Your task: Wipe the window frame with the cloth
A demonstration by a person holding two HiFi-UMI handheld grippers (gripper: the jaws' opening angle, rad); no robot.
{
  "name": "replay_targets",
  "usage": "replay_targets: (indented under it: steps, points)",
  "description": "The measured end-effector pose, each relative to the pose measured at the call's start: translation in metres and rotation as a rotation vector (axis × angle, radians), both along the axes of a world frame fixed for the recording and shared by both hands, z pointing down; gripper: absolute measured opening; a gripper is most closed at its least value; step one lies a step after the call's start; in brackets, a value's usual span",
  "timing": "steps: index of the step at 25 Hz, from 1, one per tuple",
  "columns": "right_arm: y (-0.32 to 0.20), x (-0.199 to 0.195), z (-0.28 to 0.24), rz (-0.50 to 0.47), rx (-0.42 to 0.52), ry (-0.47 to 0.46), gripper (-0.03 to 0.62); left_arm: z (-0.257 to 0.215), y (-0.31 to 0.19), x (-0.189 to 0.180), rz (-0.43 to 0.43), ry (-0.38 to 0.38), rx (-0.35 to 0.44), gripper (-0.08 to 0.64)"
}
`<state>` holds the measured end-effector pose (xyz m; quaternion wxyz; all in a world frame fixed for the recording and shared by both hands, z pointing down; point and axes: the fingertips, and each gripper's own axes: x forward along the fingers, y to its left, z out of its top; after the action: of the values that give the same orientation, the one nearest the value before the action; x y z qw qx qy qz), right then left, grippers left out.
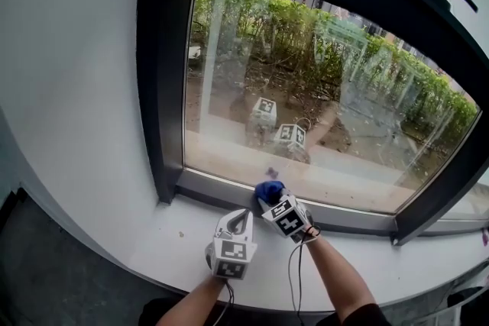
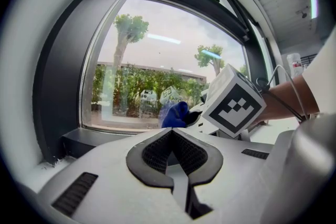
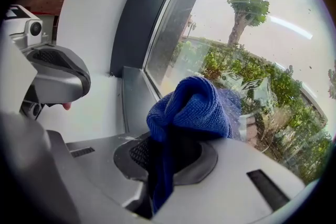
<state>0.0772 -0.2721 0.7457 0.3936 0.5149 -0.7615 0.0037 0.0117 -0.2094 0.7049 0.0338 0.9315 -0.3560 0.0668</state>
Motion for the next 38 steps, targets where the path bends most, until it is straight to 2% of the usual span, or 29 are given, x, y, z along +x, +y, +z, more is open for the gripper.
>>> replay_targets:
  steps: [6,11,17,22,27,30,38]
  points:
    - [-0.007,-0.006,-0.002,0.002,0.013,0.001,0.041,-0.004,-0.006,-0.015,-0.030,0.012,-0.002,0.006]
    - [-0.010,-0.012,0.000,0.011,0.001,0.003,0.041,0.003,-0.001,-0.025,-0.028,-0.009,-0.007,0.006]
    - [-0.019,-0.026,-0.001,0.024,0.006,0.004,0.041,-0.002,-0.008,-0.043,-0.042,0.025,-0.009,0.006]
    - [-0.029,-0.043,-0.001,0.036,-0.010,-0.005,0.041,-0.012,-0.016,-0.061,-0.066,0.072,-0.093,0.006]
    - [-0.041,-0.058,0.002,0.033,-0.003,0.005,0.041,-0.015,-0.025,-0.077,-0.057,0.114,-0.125,0.006]
    - [-0.047,-0.072,-0.002,0.028,0.004,0.013,0.041,-0.016,-0.034,-0.086,-0.053,0.129,-0.111,0.006]
    - [-0.055,-0.086,-0.004,-0.015,0.005,0.007,0.041,-0.019,-0.027,-0.074,-0.038,0.129,-0.062,0.006]
